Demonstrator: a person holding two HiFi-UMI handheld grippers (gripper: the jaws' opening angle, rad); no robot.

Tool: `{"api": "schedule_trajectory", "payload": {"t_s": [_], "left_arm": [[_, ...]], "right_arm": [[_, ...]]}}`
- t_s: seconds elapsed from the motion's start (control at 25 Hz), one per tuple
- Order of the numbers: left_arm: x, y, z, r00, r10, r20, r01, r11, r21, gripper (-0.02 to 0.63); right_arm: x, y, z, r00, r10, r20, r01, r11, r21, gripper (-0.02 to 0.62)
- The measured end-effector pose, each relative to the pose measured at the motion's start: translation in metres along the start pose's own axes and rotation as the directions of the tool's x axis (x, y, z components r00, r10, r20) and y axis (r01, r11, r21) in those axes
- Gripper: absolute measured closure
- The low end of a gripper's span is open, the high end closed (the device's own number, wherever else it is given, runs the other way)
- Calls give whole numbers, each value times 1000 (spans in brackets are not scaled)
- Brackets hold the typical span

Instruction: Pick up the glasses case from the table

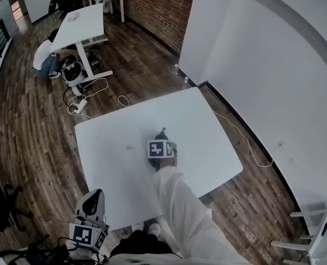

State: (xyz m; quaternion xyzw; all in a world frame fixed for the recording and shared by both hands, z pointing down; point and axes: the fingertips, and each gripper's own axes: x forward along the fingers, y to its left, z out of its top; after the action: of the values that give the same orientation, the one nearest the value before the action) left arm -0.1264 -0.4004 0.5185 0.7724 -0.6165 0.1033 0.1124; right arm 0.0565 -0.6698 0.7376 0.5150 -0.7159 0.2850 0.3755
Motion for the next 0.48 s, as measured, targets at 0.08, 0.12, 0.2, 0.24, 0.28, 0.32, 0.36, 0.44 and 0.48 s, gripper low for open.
{"api": "schedule_trajectory", "payload": {"t_s": [0.08,0.12,0.2,0.24,0.28,0.32,0.36,0.44,0.48], "left_arm": [[2,-3,6,1000,-2,-4,2,1000,12,597],[3,-5,9,1000,-8,-8,8,1000,16,598],[4,-10,15,1000,-23,-12,23,999,22,598],[4,-11,16,1000,-27,-13,28,999,23,598],[4,-12,16,999,-31,-11,31,999,24,597],[4,-12,15,999,-32,-7,33,999,24,598],[4,-12,14,999,-33,-2,33,999,24,598],[2,-12,14,999,-31,9,31,999,33,598],[1,-12,14,999,-32,15,31,999,39,598]], "right_arm": [[-5,0,0,1000,17,12,-17,1000,-5,276],[-8,0,-1,1000,26,18,-25,1000,-5,279],[-14,1,-1,998,44,36,-44,999,4,284],[-18,2,-1,997,54,49,-55,998,11,285],[-22,2,-2,996,63,60,-64,998,23,285],[-27,1,-4,995,66,69,-69,997,38,285],[-33,-1,-7,995,67,74,-71,996,57,287],[-43,1,-11,991,90,94,-98,992,85,287],[-48,5,-8,986,115,123,-127,988,91,287]]}}
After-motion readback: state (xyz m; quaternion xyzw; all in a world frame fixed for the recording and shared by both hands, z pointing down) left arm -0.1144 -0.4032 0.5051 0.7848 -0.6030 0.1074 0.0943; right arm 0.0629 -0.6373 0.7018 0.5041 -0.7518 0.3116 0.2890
